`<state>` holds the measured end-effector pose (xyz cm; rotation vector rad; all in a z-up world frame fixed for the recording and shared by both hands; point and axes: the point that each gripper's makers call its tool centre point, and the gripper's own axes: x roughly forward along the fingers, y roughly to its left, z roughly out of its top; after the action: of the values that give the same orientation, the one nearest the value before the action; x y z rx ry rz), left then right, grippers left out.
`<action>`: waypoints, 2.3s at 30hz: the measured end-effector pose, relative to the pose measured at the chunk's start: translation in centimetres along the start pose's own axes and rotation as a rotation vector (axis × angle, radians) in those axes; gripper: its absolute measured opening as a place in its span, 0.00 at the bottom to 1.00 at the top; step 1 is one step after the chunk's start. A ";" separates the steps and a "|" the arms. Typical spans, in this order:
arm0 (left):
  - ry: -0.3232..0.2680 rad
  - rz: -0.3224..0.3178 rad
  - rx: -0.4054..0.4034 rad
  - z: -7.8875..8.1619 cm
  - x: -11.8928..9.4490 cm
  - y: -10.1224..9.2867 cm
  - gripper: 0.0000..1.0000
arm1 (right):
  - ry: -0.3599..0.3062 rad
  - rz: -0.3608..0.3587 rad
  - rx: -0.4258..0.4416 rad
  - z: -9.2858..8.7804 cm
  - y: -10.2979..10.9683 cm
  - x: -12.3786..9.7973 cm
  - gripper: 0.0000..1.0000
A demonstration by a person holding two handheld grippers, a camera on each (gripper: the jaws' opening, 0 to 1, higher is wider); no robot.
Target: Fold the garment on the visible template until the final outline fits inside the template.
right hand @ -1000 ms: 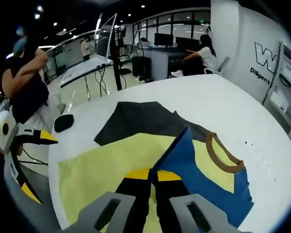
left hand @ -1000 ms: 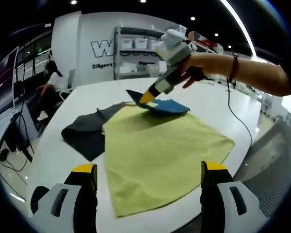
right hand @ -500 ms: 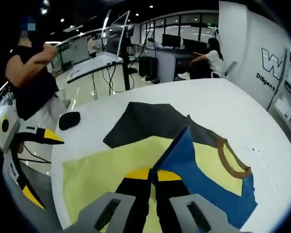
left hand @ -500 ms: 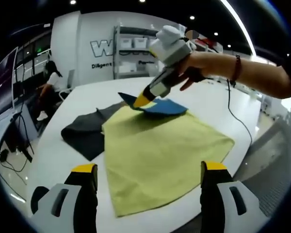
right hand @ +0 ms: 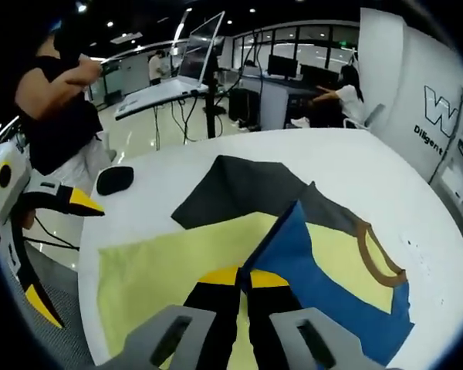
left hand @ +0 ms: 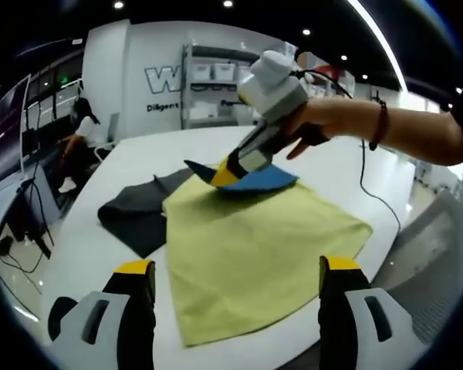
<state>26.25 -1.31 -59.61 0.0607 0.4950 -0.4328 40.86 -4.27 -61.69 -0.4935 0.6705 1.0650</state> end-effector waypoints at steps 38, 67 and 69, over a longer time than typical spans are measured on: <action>0.002 0.013 0.002 0.0 0.0 0.2 0.85 | -0.120 -0.008 0.216 0.1 0.2 0.5 0.23; 0.011 0.061 0.037 0.0 -0.1 1.0 0.99 | -0.104 -0.294 0.544 -9.4 -10.1 -6.8 0.81; 0.013 0.060 0.040 0.0 -0.1 0.9 0.99 | -0.090 -0.302 0.561 -10.2 -10.4 -7.2 0.81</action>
<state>26.54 -0.41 -59.59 0.1163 0.4964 -0.3841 45.32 -19.83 -63.23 -0.0542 0.7515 0.5738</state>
